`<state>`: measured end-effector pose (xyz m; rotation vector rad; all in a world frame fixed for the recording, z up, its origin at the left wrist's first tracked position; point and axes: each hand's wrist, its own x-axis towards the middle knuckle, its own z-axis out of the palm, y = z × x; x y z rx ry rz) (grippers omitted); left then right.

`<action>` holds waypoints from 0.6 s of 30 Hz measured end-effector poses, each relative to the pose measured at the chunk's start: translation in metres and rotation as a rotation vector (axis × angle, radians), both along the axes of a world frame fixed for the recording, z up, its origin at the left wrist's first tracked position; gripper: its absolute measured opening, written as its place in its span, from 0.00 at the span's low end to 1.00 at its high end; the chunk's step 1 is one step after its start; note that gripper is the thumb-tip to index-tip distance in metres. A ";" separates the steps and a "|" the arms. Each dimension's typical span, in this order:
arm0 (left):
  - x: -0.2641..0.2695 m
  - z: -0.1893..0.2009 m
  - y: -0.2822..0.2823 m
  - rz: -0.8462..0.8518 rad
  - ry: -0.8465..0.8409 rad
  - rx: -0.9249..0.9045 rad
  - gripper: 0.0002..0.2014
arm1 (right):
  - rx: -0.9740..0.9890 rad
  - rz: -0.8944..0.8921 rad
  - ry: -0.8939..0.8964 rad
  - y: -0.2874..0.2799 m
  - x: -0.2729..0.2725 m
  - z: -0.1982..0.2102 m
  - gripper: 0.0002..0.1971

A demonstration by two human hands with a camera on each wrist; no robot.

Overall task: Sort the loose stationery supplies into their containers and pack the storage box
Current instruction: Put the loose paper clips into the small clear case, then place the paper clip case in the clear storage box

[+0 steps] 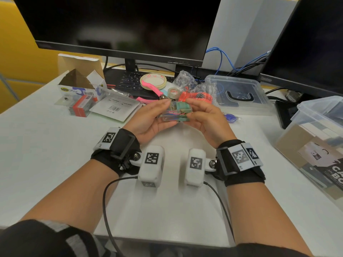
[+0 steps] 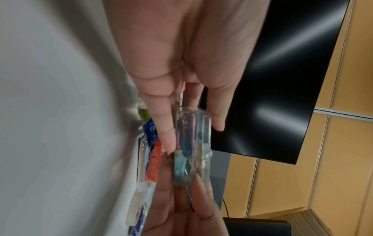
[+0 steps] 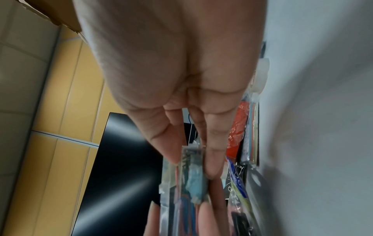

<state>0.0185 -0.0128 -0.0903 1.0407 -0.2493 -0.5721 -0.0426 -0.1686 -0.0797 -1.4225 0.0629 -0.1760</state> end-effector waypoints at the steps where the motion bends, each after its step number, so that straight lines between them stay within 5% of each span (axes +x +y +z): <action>1: 0.001 0.000 0.000 0.007 0.004 -0.005 0.13 | 0.002 0.024 0.001 0.000 -0.001 0.000 0.21; 18: 0.001 -0.003 -0.001 0.017 0.006 0.122 0.22 | 0.128 0.000 0.130 0.000 0.000 -0.002 0.18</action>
